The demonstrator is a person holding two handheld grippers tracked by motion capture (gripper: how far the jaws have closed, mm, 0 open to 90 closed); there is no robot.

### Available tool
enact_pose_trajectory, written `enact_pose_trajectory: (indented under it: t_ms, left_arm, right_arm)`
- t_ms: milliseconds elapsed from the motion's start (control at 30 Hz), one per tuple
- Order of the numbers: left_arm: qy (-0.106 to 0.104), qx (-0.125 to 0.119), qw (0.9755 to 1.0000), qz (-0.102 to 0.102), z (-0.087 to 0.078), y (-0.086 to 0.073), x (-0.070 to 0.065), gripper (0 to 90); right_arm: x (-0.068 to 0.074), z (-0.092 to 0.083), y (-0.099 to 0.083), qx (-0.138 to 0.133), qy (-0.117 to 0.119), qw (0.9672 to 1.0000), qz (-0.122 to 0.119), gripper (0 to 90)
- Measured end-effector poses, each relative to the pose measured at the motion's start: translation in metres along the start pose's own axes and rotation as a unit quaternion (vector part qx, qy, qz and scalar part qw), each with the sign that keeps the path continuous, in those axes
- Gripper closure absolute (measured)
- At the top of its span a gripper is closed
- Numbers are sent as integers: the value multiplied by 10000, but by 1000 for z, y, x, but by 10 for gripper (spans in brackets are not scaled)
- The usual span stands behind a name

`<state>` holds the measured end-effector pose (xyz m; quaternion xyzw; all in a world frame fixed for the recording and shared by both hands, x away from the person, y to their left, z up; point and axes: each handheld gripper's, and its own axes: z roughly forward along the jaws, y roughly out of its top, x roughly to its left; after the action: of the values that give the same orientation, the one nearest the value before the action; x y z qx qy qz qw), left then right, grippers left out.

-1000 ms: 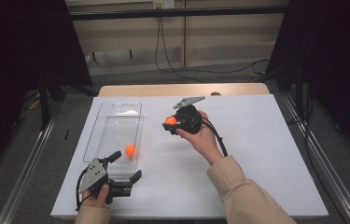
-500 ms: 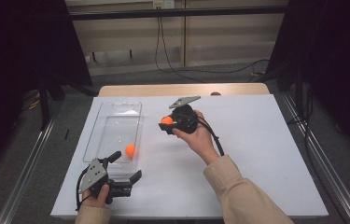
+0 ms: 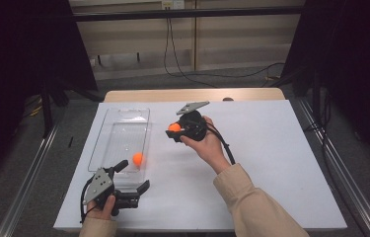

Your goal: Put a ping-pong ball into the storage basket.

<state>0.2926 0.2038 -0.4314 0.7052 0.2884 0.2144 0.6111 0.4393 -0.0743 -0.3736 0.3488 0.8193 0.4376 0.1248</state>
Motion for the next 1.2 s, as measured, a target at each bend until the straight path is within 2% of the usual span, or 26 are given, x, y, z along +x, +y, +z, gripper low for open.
enact_pose_trajectory:
  t_ms: [200, 333, 867, 1133, 1200]
  left_arm:
    - [-2, 4, 10000, -17, 0, 0, 0, 11]
    - [-10, 34, 10000, 54, -1, 0, 1, 11]
    - [-8, 1, 10000, 1, 0, 0, 0, 11]
    - [8, -16, 10000, -29, -1, 0, 0, 11]
    - [5, -14, 10000, 17, -1, 0, 0, 10]
  right_arm:
    - [2, 1, 2, -6, 21, 10000, -25, 512]
    - [4, 2, 4, -6, 35, 10000, -57, 513]
    - [12, 9, 9, -25, 148, 9998, -91, 512]
    - [18, 12, 11, 18, 181, 9997, -183, 512]
    - [19, 13, 12, 5, 193, 9997, -181, 512]
